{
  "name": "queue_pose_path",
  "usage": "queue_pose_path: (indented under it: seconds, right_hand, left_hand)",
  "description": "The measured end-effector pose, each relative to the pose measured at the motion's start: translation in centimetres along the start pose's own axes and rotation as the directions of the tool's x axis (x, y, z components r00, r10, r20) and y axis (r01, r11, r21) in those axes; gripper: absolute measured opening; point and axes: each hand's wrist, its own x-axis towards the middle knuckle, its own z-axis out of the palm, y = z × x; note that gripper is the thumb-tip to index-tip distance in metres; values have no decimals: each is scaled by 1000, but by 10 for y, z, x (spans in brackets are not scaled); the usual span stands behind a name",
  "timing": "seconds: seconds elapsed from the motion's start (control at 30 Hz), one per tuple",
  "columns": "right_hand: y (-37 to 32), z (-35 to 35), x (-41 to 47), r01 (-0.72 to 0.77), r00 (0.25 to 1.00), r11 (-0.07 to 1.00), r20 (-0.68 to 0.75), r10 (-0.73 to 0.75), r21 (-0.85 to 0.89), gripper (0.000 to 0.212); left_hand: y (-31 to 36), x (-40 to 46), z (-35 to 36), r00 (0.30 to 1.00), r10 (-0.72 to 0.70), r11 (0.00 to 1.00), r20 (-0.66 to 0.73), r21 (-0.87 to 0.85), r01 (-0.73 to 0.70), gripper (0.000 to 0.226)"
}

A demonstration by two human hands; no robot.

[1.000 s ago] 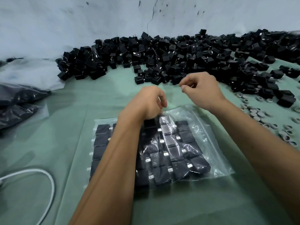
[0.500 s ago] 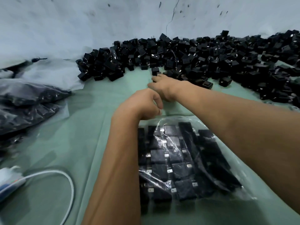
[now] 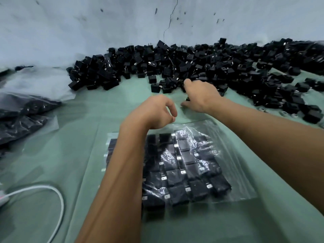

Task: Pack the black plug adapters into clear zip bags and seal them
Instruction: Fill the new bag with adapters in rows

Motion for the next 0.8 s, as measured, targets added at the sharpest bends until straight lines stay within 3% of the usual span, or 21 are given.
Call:
queue_pose_path:
  seconds: [0.07, 0.2, 0.33, 0.47, 0.53, 0.6, 0.77, 0.8]
  right_hand:
    - [9, -1, -1, -12, 1000, 1000, 13, 12, 6, 60]
    - [14, 2, -5, 64, 988, 994, 132, -76, 92, 34]
    - [18, 3, -22, 27, 994, 975, 97, -49, 221, 26]
    - [40, 4, -59, -101, 989, 901, -55, 137, 423, 21]
    - [49, 4, -86, -185, 935, 765, -130, 331, 616, 21]
    - [53, 8, -112, -233, 864, 549, -89, 496, 803, 23]
    - [54, 20, -143, -198, 820, 191, 56, 570, 961, 11]
    - [55, 20, -145, -181, 818, 168, 53, 573, 969, 10]
  left_hand:
    - [2, 1, 2, 1000, 5, 1000, 5, 12, -5, 9]
    - [3, 3, 3, 1000, 19, 1000, 3, 11, -19, 11]
    - [7, 4, 6, 999, 45, 999, 3, 2, -45, 12]
    - [23, 6, 15, 988, 153, 987, 12, -55, -152, 17]
    - [33, 6, 22, 972, 234, 970, 22, -70, -232, 19]
    - [40, 4, 29, 953, 300, 951, 39, -85, -296, 23]
    - [50, 1, 45, 939, 314, 949, 143, -58, -309, 51]
    - [53, 0, 47, 934, 317, 948, 164, -30, -316, 54]
